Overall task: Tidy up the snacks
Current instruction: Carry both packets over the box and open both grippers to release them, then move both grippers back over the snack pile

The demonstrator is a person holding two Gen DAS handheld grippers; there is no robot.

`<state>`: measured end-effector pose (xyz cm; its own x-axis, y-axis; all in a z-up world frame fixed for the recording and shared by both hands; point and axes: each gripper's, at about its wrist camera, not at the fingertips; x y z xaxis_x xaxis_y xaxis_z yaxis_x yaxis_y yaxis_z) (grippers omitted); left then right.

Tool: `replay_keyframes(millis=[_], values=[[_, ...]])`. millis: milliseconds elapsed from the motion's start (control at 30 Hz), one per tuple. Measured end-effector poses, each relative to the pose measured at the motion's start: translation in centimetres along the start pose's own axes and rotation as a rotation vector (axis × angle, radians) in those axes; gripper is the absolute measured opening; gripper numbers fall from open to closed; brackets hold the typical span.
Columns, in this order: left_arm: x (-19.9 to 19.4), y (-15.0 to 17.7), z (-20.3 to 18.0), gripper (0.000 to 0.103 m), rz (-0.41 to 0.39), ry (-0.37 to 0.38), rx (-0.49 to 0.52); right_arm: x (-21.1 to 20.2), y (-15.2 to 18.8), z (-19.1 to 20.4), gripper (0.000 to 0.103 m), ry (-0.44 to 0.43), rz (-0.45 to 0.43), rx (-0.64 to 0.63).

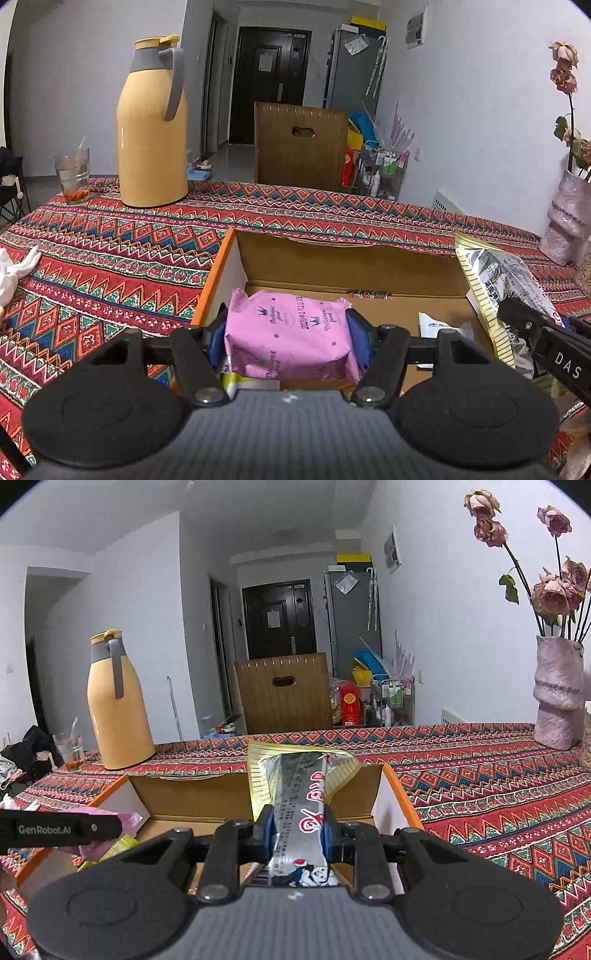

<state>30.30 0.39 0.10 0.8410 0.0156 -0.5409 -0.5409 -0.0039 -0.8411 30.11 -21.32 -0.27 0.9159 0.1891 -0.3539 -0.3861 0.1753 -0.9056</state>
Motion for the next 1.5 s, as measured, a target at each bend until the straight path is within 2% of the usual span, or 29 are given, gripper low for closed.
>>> replay_keyframes(millis=[100, 167, 233, 267, 333, 367, 400, 433, 933, 1167, 1500], values=[[-0.1, 0.0, -0.1, 0.066, -0.009, -0.002, 0.004, 0.0, 0.0, 0.0, 0.025, 0.003, 0.001, -0.003], [-0.4, 0.1, -0.1, 0.068, -0.024, -0.012, 0.001, -0.2, 0.0, 0.0, 0.031, 0.006, -0.001, 0.0], [-0.7, 0.0, 0.0, 0.079, -0.038, -0.005, -0.007, -0.4, -0.1, -0.2, 0.042, 0.016, -0.013, 0.006], [-0.9, 0.1, 0.0, 0.088, -0.049, -0.011, -0.008, -0.5, -0.2, -0.4, 0.047, 0.017, -0.016, 0.013], [-1.3, 0.1, -0.1, 0.097, -0.071, -0.023, -0.005, -0.7, -0.3, -0.5, 0.079, 0.02, -0.028, 0.029], [-1.5, 0.0, -0.1, 0.102, -0.078, -0.024, -0.005, -0.8, -0.3, -0.7, 0.087, 0.024, -0.036, 0.035], [-1.7, 0.0, -0.2, 0.103, -0.085, -0.026, -0.007, -0.9, -0.3, -0.7, 0.097, 0.026, -0.045, 0.04], [-1.8, 0.0, -0.2, 0.103, -0.09, -0.026, -0.007, -1.0, -0.4, -0.8, 0.103, 0.025, -0.052, 0.047], [-2.4, 0.0, -0.1, 0.103, -0.084, -0.038, -0.02, -1.8, -0.6, -1.3, 0.103, 0.038, -0.073, 0.066], [-4.2, -0.5, -0.8, 0.103, -0.122, -0.049, 0.002, -2.9, -1.4, -1.0, 0.103, 0.019, -0.093, 0.064], [-8.4, -1.0, -1.0, 0.103, -0.167, -0.039, 0.02, -7.1, -2.4, 0.5, 0.103, 0.009, -0.149, 0.016]])
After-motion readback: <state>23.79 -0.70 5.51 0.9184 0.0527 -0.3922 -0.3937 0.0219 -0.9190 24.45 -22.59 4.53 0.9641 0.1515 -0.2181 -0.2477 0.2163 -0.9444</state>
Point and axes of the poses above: each gripper's, at about its wrist camera, not at the fingertips, and x roughly the way its jaws point, z to its left, y to its underside, and after that the axes turned 7 degrees about x, right-handed
